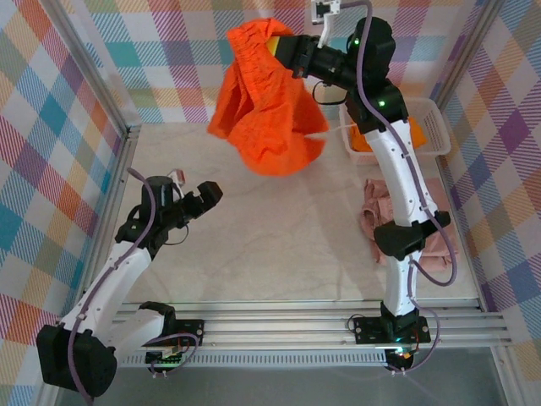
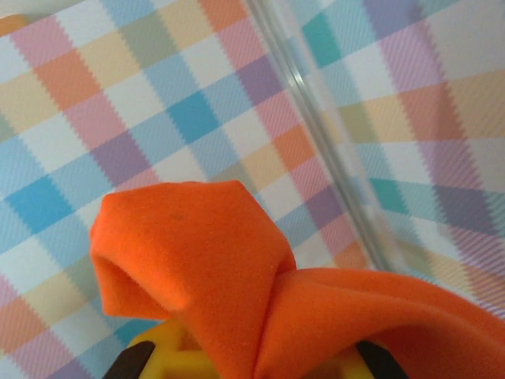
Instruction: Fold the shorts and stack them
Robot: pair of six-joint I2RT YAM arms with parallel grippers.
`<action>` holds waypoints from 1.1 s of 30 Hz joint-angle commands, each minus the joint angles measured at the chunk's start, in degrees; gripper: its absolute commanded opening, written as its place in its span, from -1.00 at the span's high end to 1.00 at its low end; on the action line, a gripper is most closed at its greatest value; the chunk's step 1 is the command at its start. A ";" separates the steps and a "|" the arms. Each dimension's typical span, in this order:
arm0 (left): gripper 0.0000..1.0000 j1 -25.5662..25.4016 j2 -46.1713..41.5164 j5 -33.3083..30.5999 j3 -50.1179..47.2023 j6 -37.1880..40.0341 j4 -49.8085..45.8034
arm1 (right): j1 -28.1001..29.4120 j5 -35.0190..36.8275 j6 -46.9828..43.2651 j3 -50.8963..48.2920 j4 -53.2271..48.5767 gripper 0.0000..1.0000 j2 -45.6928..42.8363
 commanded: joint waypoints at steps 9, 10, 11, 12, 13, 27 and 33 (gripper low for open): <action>-1.00 -0.58 -9.37 -8.16 -2.82 -0.78 -1.19 | -1.64 -1.70 -10.42 -38.49 4.38 0.85 -11.25; -1.00 -0.58 -9.48 -8.16 -3.01 -0.71 -1.39 | -2.09 -0.63 -11.84 -44.98 6.42 0.79 -13.93; -1.00 -0.58 -9.56 -8.45 -3.08 -0.81 -1.61 | -2.41 0.64 -13.76 -51.01 7.62 0.74 -16.36; -1.00 -0.58 -9.56 -8.80 -3.19 -0.86 -2.00 | -2.80 1.83 -15.91 -56.37 8.08 0.69 -18.78; -1.00 -0.58 -9.41 -9.13 -3.18 -1.01 -2.27 | -2.95 2.80 -18.36 -60.64 7.92 0.66 -21.28; -1.00 -0.67 7.53 -0.22 1.84 -5.17 -0.77 | -2.38 21.90 -29.54 -97.50 4.24 -0.73 -49.95; -0.98 -0.24 19.87 1.47 5.41 -6.75 4.31 | 4.91 33.90 -19.01 -91.54 -3.94 -0.79 -48.42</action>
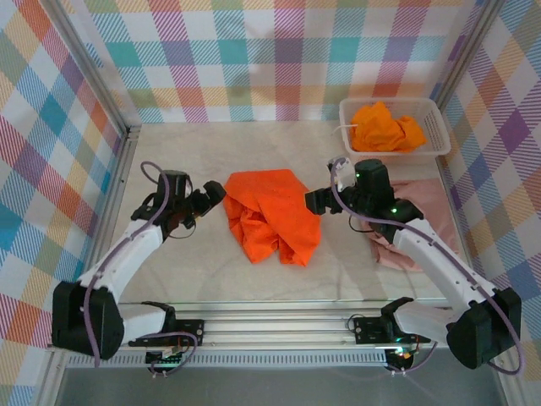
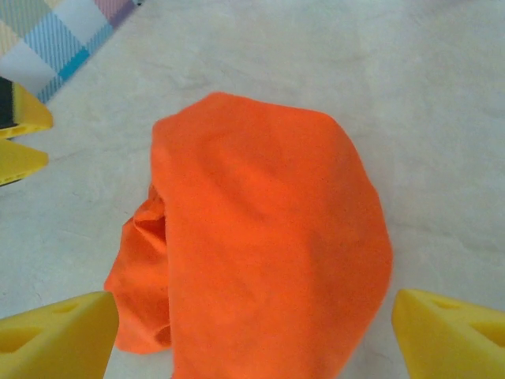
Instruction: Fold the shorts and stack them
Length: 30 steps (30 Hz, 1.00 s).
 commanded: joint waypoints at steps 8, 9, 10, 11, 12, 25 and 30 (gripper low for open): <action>-0.87 0.10 18.59 8.23 8.79 -5.42 11.24 | 19.74 26.94 23.26 2.64 -9.73 -0.88 8.38; -0.85 0.10 19.85 8.57 9.22 -5.86 11.82 | 19.99 26.95 26.76 2.05 -10.94 -0.89 9.07; -0.83 0.05 20.92 8.96 9.68 -6.28 12.58 | 20.02 26.35 30.59 1.05 -12.28 -0.90 9.57; -0.80 0.01 21.99 9.16 10.16 -6.61 13.08 | 20.02 25.88 33.70 -0.21 -13.54 -0.90 9.66; -0.77 0.01 23.05 9.29 10.69 -6.82 12.97 | 20.02 25.48 36.72 -1.65 -14.83 -0.91 9.32; 0.09 -1.04 31.68 10.32 15.78 -7.44 13.72 | 25.07 20.32 48.25 -14.63 -8.10 -0.91 9.53; 0.72 -1.40 32.72 11.02 17.15 -7.50 13.76 | 25.02 19.96 45.53 -11.18 -4.59 -0.61 17.46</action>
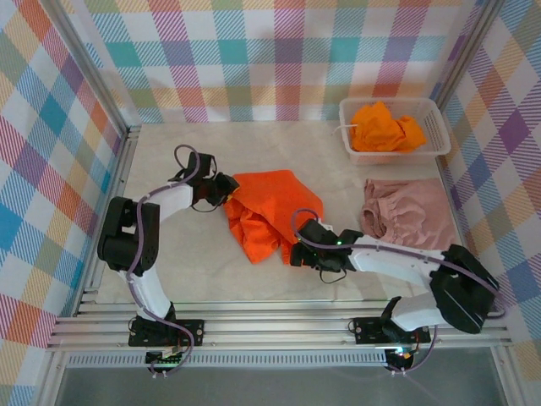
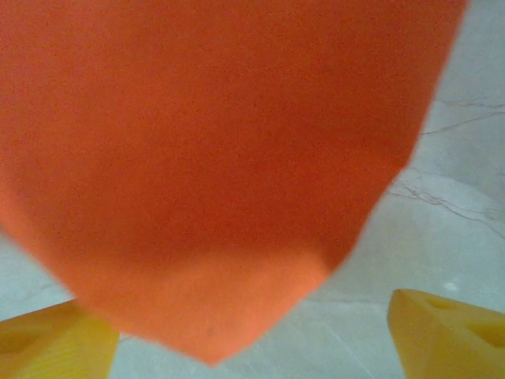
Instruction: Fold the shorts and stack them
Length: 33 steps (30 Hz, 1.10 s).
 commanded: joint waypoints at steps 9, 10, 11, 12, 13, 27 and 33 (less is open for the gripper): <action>1.00 0.24 -8.29 -3.62 5.73 5.23 -6.10 | -3.77 2.13 -9.04 12.47 -2.27 0.78 8.41; 1.00 0.63 -9.32 -4.13 6.92 6.00 -7.32 | -4.52 2.78 -10.76 13.76 -3.46 0.87 8.02; 1.00 1.23 -10.45 -4.70 8.30 6.86 -8.72 | -5.51 3.82 -12.94 15.21 -4.94 0.92 7.48; 1.00 1.80 -11.31 -5.29 9.91 7.77 -10.08 | -6.69 4.72 -15.44 16.68 -6.11 0.97 6.91; 1.00 2.38 -11.94 -5.97 11.46 8.59 -10.93 | -7.62 5.44 -17.70 18.29 -7.20 1.00 6.30; 1.00 7.12 -17.85 -13.02 48.37 23.02 -30.95 | -14.94 6.41 -45.71 44.25 -4.58 1.00 -2.38; 1.00 7.18 -24.12 -22.29 57.08 28.69 -37.42 | -14.74 -11.62 -46.43 43.34 1.82 1.00 -9.98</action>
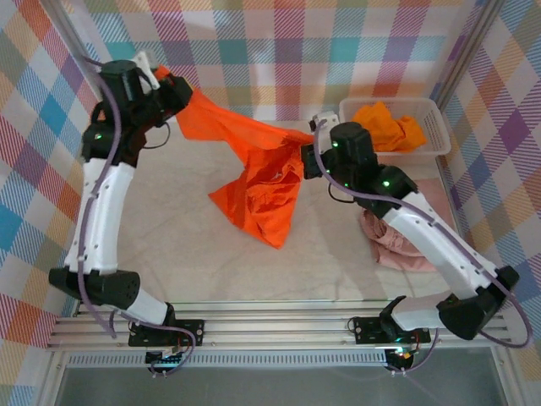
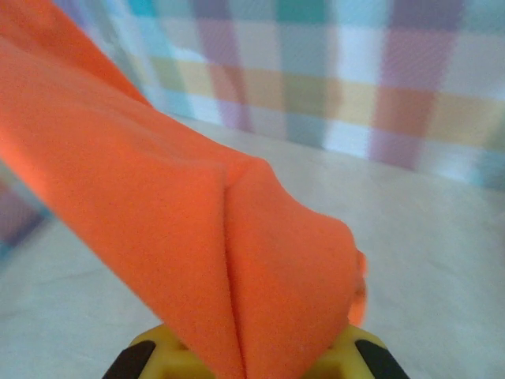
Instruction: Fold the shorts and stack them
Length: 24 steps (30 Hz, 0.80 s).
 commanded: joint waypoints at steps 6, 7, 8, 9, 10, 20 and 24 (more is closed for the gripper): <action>1.00 1.88 -4.21 -21.31 16.14 10.12 -10.34 | 4.26 -24.23 3.27 2.80 4.13 1.00 -1.80; 1.00 1.86 -3.59 -22.27 17.87 10.64 -11.06 | 5.28 -26.08 4.45 3.39 4.87 1.00 -0.94; 1.00 1.87 -2.83 -23.14 19.70 10.88 -11.88 | 5.97 -27.86 6.52 3.64 6.46 1.00 -0.35; 1.00 1.85 -1.99 -23.78 21.12 11.30 -12.43 | 6.19 -30.01 8.99 3.54 8.28 1.00 0.24; 1.00 1.82 -1.34 -24.13 21.92 11.46 -12.75 | 6.19 -31.00 10.87 3.52 9.10 1.00 0.65; 1.00 1.80 -1.47 -21.74 0.35 8.10 -4.53 | -6.28 -20.21 9.58 -2.16 -3.51 0.89 6.68; 1.00 1.83 0.46 -17.65 -11.88 4.45 2.06 | -15.08 -23.23 12.72 -3.42 -6.00 0.42 15.41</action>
